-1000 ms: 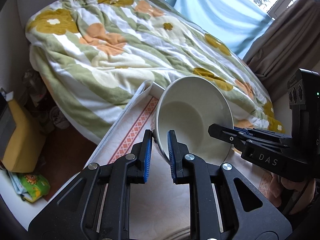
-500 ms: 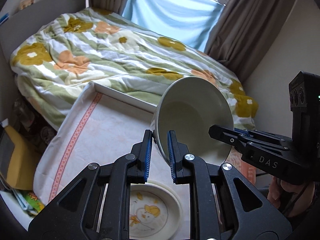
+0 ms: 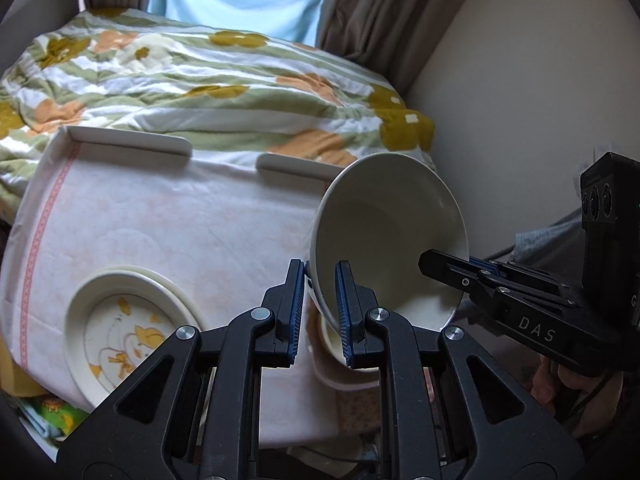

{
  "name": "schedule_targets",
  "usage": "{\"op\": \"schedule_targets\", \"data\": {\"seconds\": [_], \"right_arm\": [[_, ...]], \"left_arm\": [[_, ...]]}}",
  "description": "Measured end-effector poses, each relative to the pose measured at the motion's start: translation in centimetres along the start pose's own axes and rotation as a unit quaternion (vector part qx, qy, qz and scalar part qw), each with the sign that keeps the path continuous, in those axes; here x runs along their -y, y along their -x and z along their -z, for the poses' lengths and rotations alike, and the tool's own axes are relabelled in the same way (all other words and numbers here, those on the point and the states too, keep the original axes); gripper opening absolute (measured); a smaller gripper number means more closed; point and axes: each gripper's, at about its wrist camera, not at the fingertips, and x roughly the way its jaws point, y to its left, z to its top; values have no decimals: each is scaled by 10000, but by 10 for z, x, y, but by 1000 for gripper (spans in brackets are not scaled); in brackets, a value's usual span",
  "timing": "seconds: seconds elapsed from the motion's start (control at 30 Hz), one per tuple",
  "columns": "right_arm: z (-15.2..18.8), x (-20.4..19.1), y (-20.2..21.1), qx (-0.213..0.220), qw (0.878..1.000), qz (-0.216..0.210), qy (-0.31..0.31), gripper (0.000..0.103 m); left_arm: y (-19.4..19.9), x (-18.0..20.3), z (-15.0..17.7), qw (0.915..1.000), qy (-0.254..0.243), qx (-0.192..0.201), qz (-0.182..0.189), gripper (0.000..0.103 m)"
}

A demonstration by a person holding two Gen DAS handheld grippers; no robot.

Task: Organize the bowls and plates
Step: 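Lift the white bowl with both tools and carry it over the cream bowl, then lower the white bowl into the cream bowl with both tools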

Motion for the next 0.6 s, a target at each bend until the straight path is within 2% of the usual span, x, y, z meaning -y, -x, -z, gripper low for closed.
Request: {"op": "schedule_targets", "data": {"seconds": [0.2,0.3,0.43,0.6], "right_arm": [[32,41,2,-93,9983,226,-521,13],[44,56,-3,-182,9971,310,-678,13],[57,68,-16,-326,9947,313,-923,13],[69,74,-30,-452,9928,332,-1057,13]], "left_arm": [[-37,31,17,9979,-303,-541,175,14],[-53,42,25,9958,-464,-779,147,14],[-76,36,28,9926,-577,-1068,99,14],[-90,31,36,9899,-680,-1241,-12,14]]}}
